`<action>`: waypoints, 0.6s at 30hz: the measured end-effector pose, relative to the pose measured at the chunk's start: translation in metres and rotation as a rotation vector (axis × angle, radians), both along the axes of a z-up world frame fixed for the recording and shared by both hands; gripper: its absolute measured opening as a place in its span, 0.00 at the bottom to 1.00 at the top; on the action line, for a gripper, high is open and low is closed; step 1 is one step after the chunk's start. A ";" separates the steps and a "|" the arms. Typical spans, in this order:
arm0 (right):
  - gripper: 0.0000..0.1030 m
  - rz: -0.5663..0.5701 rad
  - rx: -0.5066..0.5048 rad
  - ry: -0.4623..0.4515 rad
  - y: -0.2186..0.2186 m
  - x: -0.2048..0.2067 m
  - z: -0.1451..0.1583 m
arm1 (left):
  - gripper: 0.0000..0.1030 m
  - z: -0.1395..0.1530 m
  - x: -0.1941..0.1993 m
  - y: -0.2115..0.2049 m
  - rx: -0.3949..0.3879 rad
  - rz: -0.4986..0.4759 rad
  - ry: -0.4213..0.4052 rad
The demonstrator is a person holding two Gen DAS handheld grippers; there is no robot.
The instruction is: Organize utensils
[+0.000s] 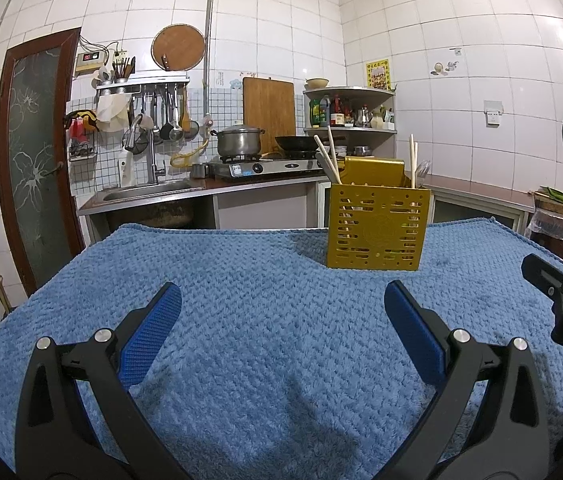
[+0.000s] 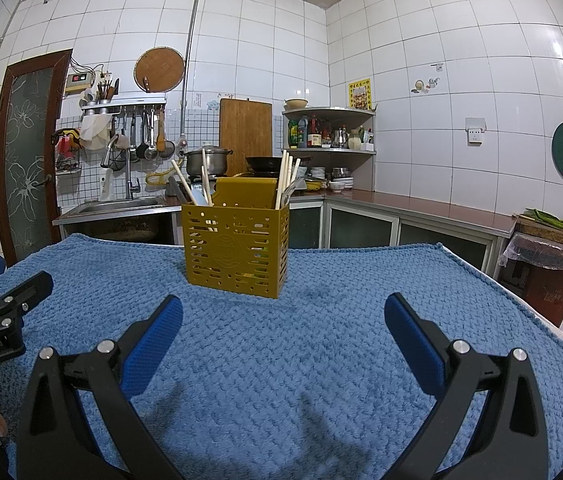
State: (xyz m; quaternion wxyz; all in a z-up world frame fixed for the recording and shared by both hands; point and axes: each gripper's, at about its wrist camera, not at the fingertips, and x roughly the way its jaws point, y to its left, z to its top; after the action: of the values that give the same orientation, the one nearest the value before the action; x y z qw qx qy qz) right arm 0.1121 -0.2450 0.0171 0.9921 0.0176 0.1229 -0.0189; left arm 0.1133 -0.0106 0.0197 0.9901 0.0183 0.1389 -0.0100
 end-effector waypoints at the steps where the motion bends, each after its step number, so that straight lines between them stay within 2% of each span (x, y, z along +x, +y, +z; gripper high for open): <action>1: 0.96 0.000 0.000 0.000 0.000 0.000 0.000 | 0.95 0.000 0.000 0.000 0.000 0.000 0.000; 18: 0.96 0.000 0.000 0.000 0.001 0.000 0.000 | 0.95 -0.001 0.000 -0.001 0.000 -0.004 0.001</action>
State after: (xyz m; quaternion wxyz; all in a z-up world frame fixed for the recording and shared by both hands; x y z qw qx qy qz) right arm 0.1119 -0.2444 0.0175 0.9921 0.0176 0.1230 -0.0187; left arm 0.1136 -0.0121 0.0191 0.9900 0.0186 0.1392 -0.0122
